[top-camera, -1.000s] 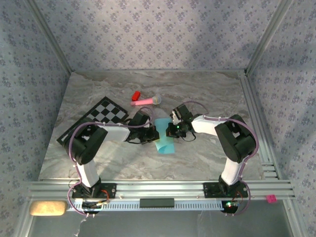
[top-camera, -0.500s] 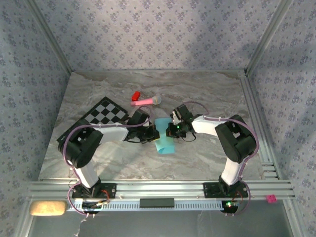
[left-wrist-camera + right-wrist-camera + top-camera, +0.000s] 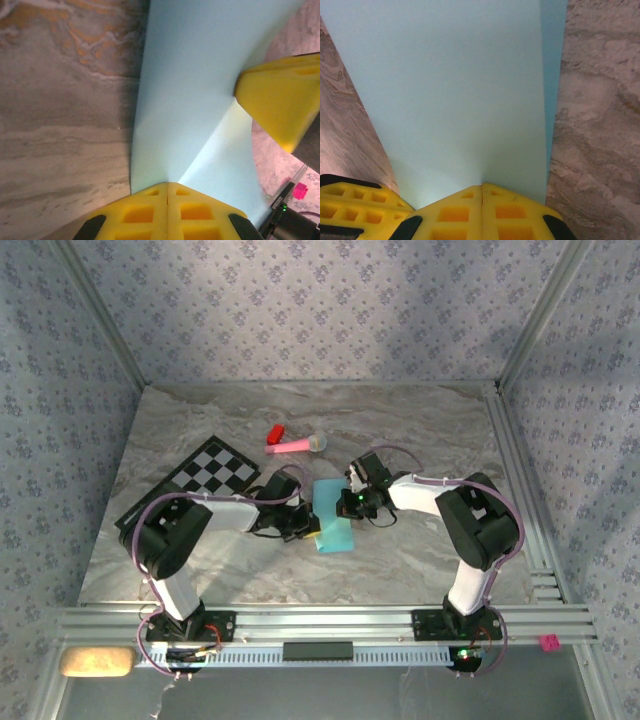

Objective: Fold a paper plane with a square sheet of paper (pick it up from the middle)
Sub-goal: First fold the square sheet of paper in half at the center of the table.

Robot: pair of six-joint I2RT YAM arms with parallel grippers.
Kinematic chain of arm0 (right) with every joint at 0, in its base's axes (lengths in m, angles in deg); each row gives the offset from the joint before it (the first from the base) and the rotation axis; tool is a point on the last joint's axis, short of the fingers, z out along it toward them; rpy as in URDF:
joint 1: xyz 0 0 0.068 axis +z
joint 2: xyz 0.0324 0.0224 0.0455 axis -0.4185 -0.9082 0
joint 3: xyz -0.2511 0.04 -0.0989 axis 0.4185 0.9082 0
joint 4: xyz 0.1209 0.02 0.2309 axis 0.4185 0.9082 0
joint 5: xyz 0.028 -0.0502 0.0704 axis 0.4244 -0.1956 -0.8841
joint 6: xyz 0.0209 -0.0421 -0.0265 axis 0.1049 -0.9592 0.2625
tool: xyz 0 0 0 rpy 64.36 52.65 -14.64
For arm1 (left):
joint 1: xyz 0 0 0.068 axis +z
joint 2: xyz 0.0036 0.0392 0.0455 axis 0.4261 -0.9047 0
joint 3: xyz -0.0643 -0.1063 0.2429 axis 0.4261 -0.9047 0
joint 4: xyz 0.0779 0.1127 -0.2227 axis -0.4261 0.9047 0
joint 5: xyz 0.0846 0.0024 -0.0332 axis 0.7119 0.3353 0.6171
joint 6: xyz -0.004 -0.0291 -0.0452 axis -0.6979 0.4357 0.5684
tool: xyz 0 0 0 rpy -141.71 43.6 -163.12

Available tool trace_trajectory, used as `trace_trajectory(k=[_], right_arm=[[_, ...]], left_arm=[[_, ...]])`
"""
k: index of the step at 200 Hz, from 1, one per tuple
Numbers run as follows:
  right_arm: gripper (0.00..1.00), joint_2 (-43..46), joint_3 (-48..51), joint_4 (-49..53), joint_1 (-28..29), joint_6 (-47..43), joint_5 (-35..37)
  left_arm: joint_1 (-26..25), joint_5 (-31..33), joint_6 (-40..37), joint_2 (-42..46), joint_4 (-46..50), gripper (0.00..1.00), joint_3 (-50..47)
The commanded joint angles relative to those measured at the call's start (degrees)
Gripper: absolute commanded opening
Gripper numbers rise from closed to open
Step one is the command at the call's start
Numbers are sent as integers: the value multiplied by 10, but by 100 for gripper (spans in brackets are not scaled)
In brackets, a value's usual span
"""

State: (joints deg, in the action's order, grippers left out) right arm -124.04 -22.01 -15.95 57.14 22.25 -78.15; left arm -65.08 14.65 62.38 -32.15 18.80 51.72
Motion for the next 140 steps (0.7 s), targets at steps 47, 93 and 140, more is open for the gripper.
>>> trace_trajectory(k=[47, 93, 140], right_arm=[[0, -33, 38, 87, -3, 1, 72], [0, -32, 40, 84, -1, 4, 77], [0, -37, 47, 78, 0, 6, 77]], left_arm=[[5, -3, -34, 59, 39, 7, -5], [4, -69, 13, 52, -25, 8, 8], [-5, -80, 9, 3, -24, 8, -3]])
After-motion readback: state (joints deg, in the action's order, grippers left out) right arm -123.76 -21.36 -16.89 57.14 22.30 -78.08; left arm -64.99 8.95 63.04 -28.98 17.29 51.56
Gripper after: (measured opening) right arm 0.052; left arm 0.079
